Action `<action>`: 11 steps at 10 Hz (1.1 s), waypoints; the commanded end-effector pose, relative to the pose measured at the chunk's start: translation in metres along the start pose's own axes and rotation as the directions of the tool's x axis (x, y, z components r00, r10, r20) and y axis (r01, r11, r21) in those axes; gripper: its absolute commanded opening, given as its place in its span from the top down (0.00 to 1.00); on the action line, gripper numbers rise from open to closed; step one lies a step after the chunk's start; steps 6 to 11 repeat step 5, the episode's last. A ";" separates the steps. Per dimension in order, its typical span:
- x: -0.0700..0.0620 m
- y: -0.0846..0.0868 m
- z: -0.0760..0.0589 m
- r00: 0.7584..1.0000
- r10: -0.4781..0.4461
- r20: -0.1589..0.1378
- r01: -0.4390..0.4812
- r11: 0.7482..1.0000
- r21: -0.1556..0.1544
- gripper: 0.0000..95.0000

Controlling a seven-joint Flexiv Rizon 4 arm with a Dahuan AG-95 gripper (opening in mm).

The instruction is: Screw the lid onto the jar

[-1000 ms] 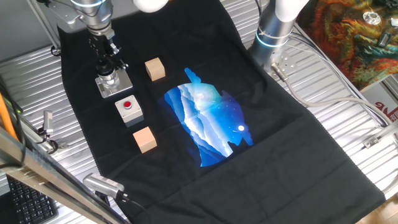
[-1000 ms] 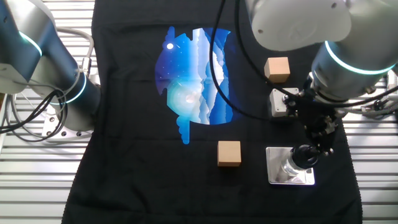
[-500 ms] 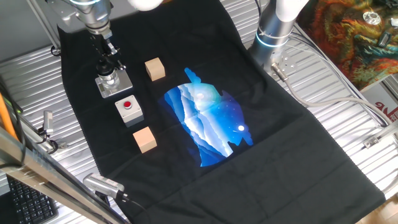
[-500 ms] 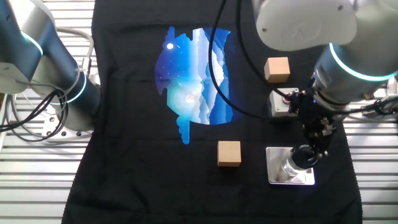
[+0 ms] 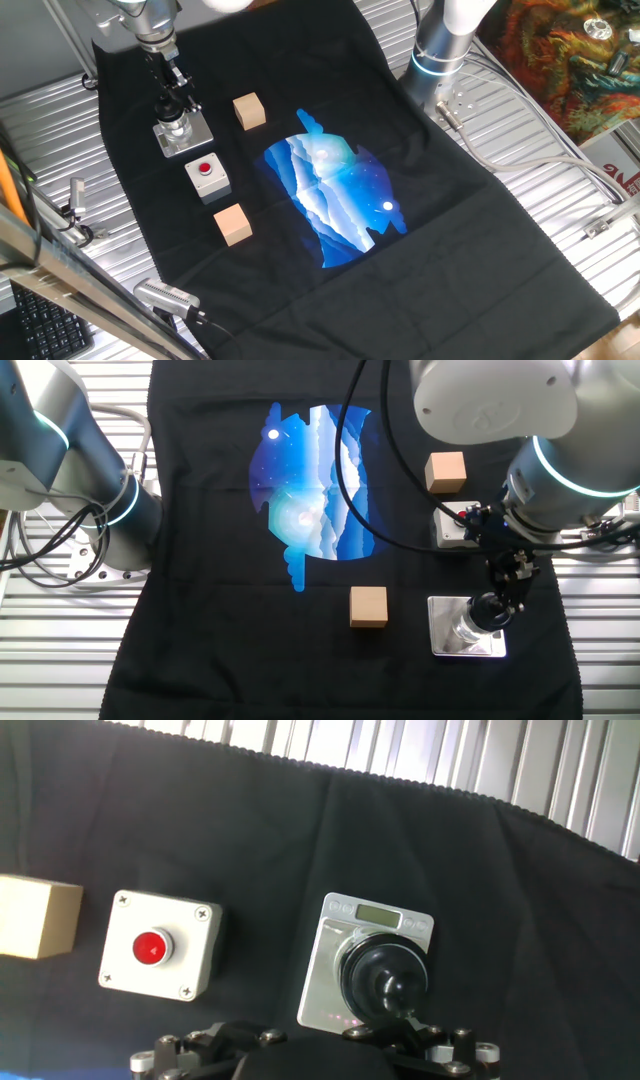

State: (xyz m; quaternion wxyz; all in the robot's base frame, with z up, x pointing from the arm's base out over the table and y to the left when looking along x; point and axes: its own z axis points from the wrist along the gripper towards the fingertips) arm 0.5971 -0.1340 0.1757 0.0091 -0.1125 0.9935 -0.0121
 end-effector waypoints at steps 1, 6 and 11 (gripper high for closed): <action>0.002 0.001 0.000 1.000 0.012 0.008 -0.012 1.000 -0.005 0.20; 0.002 0.002 0.000 1.000 0.022 0.010 -0.022 1.000 -0.015 0.20; 0.002 0.002 0.000 1.000 0.022 0.010 -0.022 1.000 -0.015 0.20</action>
